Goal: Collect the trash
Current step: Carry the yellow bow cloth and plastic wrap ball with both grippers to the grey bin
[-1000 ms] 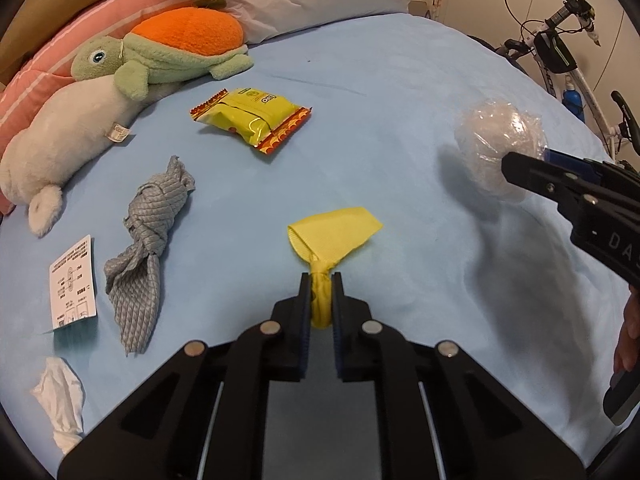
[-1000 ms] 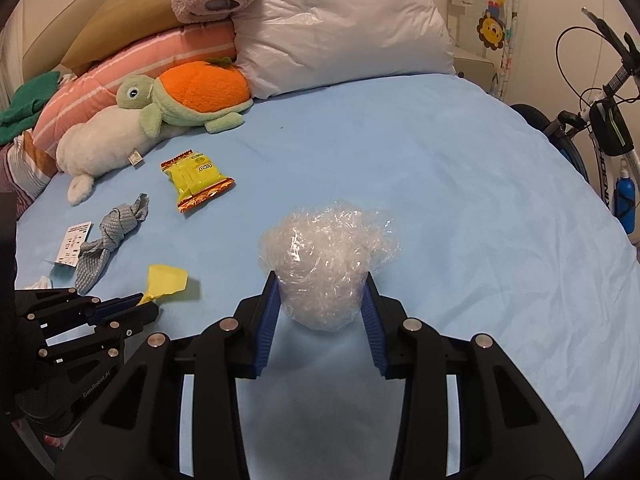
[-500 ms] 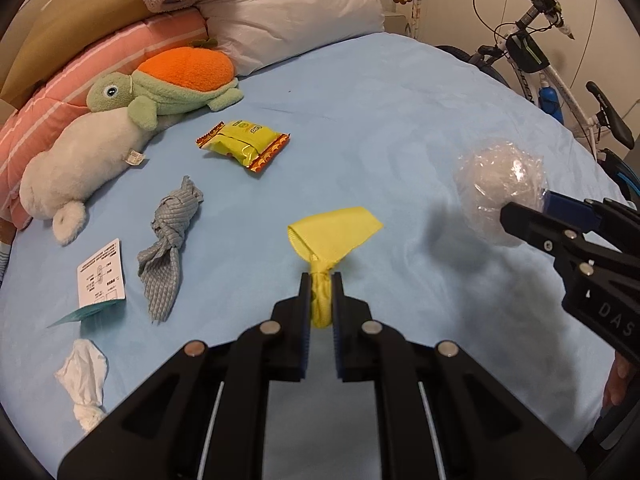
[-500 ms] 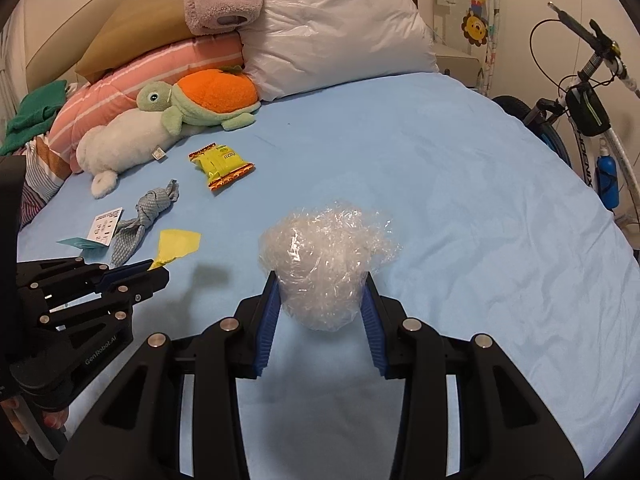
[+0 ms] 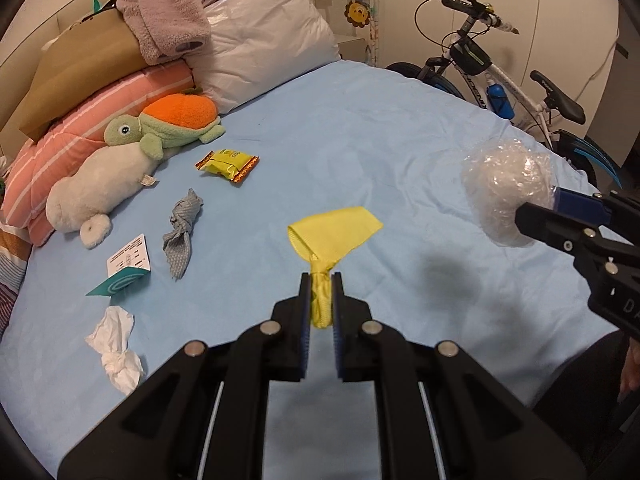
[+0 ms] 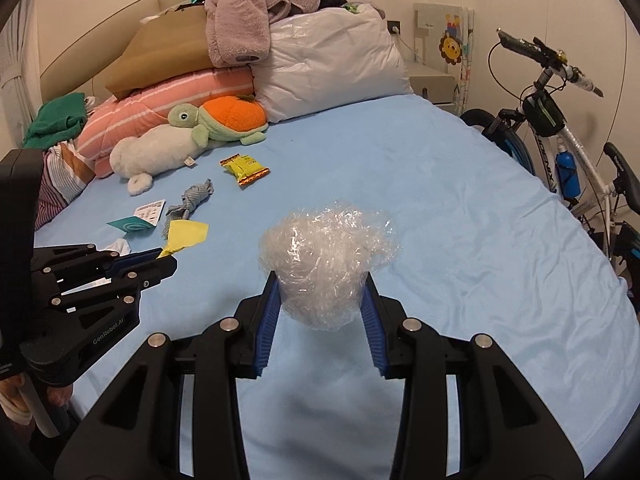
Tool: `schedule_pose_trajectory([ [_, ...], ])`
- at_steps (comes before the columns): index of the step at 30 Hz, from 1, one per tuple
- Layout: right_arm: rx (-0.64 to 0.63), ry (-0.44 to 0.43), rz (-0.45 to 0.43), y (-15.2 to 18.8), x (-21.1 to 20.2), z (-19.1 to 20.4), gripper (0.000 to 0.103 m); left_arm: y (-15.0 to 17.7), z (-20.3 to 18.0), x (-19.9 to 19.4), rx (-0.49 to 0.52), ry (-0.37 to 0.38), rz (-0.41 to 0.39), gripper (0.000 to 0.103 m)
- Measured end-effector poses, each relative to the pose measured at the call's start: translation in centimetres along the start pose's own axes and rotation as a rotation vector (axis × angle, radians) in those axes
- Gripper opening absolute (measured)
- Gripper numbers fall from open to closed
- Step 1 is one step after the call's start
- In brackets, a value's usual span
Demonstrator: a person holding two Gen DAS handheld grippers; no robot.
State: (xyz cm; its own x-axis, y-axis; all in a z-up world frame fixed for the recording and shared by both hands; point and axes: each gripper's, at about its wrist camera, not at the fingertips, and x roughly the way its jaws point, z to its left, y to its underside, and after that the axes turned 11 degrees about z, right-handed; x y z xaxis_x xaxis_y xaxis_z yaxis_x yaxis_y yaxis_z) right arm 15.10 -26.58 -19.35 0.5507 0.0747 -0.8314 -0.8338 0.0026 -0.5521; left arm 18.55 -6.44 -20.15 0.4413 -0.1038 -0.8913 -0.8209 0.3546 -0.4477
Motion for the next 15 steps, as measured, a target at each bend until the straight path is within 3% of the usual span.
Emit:
schedule_pose_trajectory([
  [9, -0.002, 0.01, -0.071, 4.0, -10.9, -1.6, 0.037, 2.6, -4.3, -8.1, 0.102, 0.045, -0.054, 0.01],
  [15, 0.055, 0.018, -0.097, 8.0, -18.4, -4.3, 0.037, 3.7, -8.3, -14.4, 0.21, 0.072, -0.133, 0.01],
])
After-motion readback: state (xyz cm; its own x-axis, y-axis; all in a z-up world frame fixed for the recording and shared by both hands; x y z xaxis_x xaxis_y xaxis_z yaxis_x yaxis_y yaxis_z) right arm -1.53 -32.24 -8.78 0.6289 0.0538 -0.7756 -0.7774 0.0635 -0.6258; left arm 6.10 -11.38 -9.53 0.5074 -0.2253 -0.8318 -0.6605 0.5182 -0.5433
